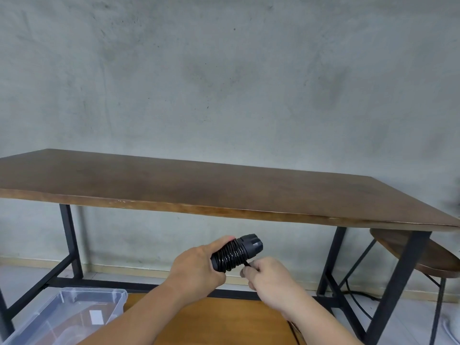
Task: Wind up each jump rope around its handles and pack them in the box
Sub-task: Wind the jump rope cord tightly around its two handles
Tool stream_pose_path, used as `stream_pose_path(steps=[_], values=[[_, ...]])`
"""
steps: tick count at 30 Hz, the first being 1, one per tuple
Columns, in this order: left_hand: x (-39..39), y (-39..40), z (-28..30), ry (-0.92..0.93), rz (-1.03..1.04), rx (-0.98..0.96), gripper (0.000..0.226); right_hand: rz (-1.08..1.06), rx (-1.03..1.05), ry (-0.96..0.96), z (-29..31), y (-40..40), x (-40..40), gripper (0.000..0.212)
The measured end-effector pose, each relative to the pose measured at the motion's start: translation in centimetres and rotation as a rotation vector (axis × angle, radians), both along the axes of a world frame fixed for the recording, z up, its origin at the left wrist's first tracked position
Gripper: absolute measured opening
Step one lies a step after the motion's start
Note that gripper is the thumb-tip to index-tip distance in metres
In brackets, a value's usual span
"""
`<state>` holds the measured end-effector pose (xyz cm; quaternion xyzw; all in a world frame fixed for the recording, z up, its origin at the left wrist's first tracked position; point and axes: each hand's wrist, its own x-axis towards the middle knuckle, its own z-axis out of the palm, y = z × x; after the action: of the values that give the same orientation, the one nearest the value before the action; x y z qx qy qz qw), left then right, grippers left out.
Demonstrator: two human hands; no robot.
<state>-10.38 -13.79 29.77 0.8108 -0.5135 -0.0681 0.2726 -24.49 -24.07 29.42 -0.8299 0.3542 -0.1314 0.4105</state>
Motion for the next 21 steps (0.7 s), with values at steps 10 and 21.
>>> stream_pose_path(steps=[10,21], values=[[0.7,0.0,-0.2,-0.339,0.021,0.087,0.075,0.212,-0.673,0.399,4.1,0.5,-1.2,0.02],[-0.2,1.8,0.9,-0.121,-0.3,0.179,0.079,0.516,-0.544,0.457,11.1,-1.9,-1.0,0.031]])
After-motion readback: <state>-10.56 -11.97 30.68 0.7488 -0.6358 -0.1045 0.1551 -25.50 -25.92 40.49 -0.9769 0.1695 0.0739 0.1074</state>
